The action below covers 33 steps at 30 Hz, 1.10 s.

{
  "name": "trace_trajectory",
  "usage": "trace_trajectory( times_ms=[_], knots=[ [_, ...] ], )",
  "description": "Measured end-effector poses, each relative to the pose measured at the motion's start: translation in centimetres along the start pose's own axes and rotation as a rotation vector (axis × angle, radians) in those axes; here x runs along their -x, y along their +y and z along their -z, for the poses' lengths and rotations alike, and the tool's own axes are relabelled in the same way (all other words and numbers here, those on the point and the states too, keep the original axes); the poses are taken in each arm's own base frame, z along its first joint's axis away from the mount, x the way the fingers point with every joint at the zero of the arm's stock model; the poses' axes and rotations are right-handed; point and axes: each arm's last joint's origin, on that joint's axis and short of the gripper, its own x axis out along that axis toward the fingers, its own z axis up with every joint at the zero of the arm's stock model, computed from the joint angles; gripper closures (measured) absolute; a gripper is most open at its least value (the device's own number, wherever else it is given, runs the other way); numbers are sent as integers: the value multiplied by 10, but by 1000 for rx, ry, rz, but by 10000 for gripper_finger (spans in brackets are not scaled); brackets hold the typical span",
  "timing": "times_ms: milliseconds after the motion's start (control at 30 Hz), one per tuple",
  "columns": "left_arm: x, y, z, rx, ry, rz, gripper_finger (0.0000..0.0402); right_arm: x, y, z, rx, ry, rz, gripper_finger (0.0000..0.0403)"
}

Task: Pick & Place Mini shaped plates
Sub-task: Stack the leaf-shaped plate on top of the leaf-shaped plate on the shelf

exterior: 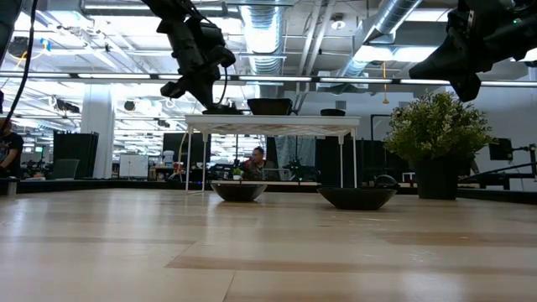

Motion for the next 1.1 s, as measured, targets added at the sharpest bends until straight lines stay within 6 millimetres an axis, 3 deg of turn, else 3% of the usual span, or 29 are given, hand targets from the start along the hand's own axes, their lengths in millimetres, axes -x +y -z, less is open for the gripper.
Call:
trace_trajectory(
  times_ms=[533, 767, 933, 1100],
  knots=[
    [0, -1, 1, -11, -1, -4, 261, 0, 0, 0, -2, 0, 0, 381],
    [24, -2, 10, -13, -49, 10, 232, 0, 0, 0, -2, 0, 0, 381],
    [50, -15, 29, -3, -104, 35, 230, 0, 0, 0, -2, 0, 0, 381],
    [60, -43, 68, -41, -122, 52, 234, 0, 0, 0, -2, -1, -1, 381]
  ],
)
